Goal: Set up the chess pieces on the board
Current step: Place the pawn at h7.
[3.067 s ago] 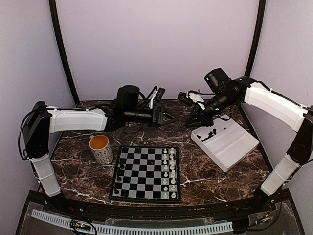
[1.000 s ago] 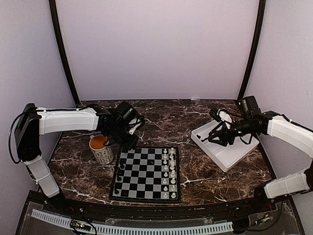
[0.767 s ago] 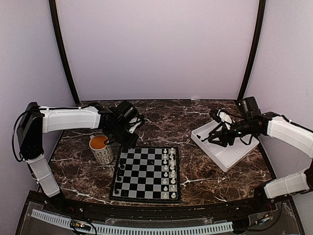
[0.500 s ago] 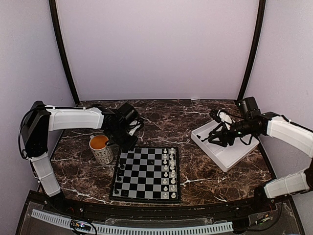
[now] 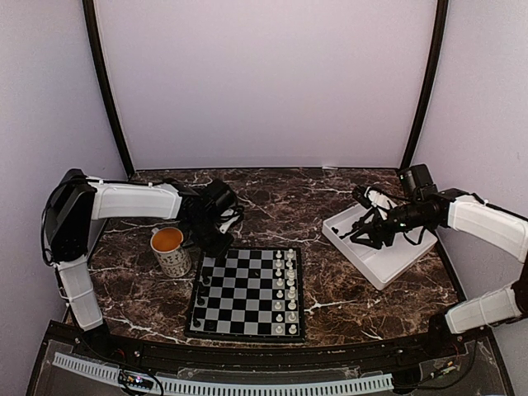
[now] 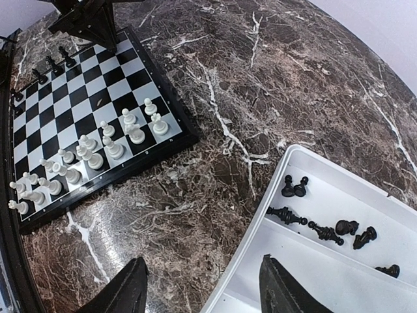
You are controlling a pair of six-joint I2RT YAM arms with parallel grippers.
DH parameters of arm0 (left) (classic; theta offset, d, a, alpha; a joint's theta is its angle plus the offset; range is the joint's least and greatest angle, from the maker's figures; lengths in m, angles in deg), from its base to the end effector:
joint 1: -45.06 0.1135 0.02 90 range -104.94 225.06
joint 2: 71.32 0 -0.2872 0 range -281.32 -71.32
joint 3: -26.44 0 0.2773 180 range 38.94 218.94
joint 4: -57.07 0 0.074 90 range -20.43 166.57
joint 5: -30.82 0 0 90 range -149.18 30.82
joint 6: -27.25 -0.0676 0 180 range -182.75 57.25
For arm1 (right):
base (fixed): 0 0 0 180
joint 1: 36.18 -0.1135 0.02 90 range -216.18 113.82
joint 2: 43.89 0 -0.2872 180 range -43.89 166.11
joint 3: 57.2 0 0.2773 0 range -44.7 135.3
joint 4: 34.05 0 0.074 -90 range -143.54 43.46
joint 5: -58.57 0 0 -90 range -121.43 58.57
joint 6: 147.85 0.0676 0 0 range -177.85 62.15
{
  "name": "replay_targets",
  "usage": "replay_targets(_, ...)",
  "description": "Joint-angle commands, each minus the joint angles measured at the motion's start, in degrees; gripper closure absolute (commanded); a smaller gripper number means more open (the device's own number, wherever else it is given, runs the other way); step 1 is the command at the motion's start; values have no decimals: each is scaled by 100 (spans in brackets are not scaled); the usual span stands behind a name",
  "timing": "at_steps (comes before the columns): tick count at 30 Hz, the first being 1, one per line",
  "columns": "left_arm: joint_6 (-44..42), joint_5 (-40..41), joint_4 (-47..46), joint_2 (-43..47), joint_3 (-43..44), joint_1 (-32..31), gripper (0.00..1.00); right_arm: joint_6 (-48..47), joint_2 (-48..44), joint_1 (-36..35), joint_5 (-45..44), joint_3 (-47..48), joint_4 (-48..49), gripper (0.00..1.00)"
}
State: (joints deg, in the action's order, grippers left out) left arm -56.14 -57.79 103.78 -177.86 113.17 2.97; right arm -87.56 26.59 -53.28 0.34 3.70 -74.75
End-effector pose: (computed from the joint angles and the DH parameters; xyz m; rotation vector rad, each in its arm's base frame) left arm 0.3121 -0.2797 0.1650 0.8316 2.6224 -0.2053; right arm 0.2586 0.1168 0.2369 -1.1501 2.0517 0.5690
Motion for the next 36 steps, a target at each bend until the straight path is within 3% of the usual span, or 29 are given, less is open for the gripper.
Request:
replay_targets(1,-62,42,145,-17,161,40,92,-44,124,32,151,5,112,40)
replay_targets(28,-116,19,98,-113,268,135,77,-75,238,31,222,49,69,40)
replay_targets(36,-396,-111,80,597,671,69,57,92,522,488,97,791,-365,40)
